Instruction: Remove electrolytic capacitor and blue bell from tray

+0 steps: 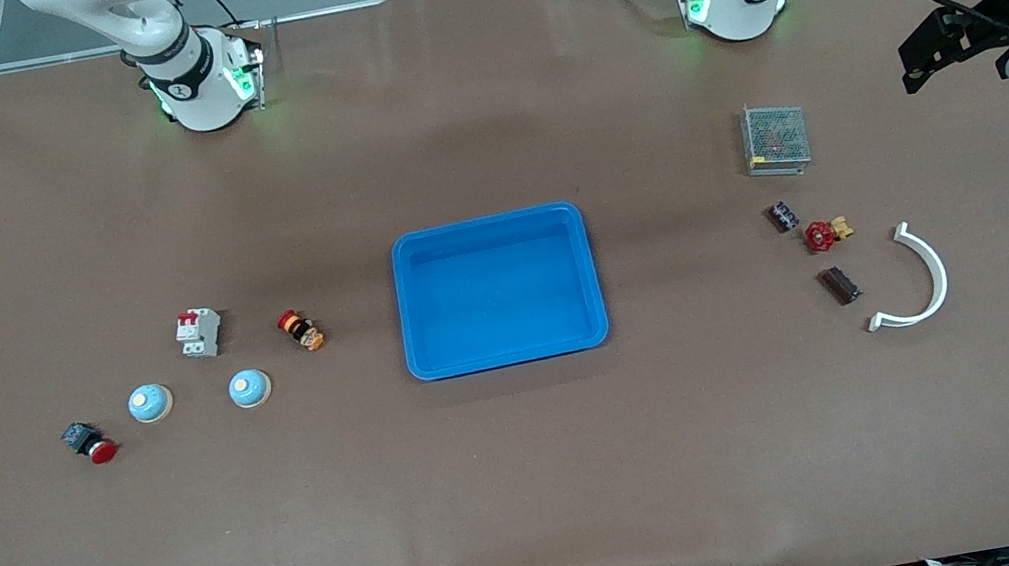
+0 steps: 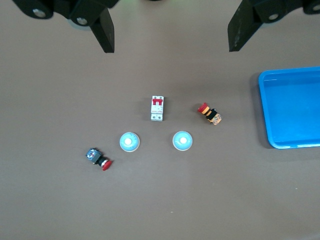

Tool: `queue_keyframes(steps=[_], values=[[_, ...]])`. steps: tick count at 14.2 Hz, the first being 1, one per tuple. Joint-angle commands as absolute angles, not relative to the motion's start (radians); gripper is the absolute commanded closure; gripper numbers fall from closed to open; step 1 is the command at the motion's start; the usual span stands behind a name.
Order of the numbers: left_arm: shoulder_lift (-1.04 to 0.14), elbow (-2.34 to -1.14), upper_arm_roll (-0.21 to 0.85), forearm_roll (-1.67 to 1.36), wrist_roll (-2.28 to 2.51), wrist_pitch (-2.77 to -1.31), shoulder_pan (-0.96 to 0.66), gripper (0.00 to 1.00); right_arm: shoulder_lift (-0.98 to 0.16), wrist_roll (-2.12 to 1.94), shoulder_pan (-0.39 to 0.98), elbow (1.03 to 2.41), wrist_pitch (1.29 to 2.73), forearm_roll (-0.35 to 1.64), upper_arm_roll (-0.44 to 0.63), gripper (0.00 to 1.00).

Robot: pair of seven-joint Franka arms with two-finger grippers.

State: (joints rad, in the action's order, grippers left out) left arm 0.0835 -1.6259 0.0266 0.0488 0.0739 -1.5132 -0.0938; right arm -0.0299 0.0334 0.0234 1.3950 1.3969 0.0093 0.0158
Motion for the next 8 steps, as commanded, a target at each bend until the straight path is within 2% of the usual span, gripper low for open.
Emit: queue_keyframes(steps=[1,8], values=[[0.074,-1.602,0.037,0.077,0.077,-1.52,-0.089,0.0,-0.029,0.037,0.023,1.393,1.411,0.028,0.018,0.0],[0.061,-1.591,0.035,0.06,0.069,-1.516,-0.087,0.0,-0.032,0.037,0.021,1.399,1.427,0.028,0.018,0.0]])
